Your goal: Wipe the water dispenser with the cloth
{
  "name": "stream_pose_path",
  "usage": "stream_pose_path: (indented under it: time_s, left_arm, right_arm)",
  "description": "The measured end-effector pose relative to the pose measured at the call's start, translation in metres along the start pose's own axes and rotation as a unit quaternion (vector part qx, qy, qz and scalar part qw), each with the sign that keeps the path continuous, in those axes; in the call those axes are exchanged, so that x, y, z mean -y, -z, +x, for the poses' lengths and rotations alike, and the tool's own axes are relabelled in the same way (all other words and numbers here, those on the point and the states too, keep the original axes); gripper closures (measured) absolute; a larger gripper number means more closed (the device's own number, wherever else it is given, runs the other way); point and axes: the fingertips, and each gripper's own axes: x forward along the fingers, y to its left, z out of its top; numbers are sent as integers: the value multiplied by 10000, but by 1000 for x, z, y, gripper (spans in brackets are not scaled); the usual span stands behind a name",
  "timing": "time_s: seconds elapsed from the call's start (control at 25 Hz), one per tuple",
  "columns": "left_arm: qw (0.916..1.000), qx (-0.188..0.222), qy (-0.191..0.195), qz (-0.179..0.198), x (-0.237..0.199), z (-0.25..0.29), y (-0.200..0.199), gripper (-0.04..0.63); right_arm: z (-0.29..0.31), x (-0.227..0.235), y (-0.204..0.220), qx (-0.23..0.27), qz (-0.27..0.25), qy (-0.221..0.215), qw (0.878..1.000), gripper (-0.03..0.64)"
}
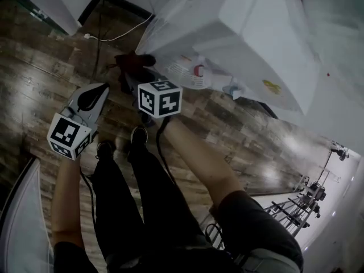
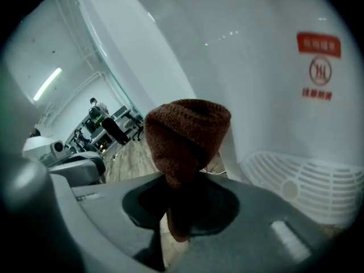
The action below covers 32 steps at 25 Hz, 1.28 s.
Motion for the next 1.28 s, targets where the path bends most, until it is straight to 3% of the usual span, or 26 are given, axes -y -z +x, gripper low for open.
stream_pose_path:
  time_s: [0.24, 0.44, 0.76, 1.0, 1.28]
  left_arm:
    - [9999, 45, -53, 82, 21, -17, -59, 578]
    - [9991, 324, -283, -11, 34, -31, -108, 578]
    - [9959, 674, -595, 9, 52, -65, -179, 578]
    - [9939, 802, -750, -54, 78, -81, -215, 578]
    - [9932, 830, -820, -35, 109, -96, -236, 578]
  right_arm:
    - [-51, -46, -41, 202, 159, -255, 9993, 557]
    - [-93, -74, -76, 535, 415, -309, 9972, 557]
    - [-161, -111, -146, 954, 308, -455, 9939, 557]
    - [-215, -141, -191, 1353, 582, -685, 9867, 557]
    - [-260, -168, -200, 1565, 152, -1078, 9816, 557]
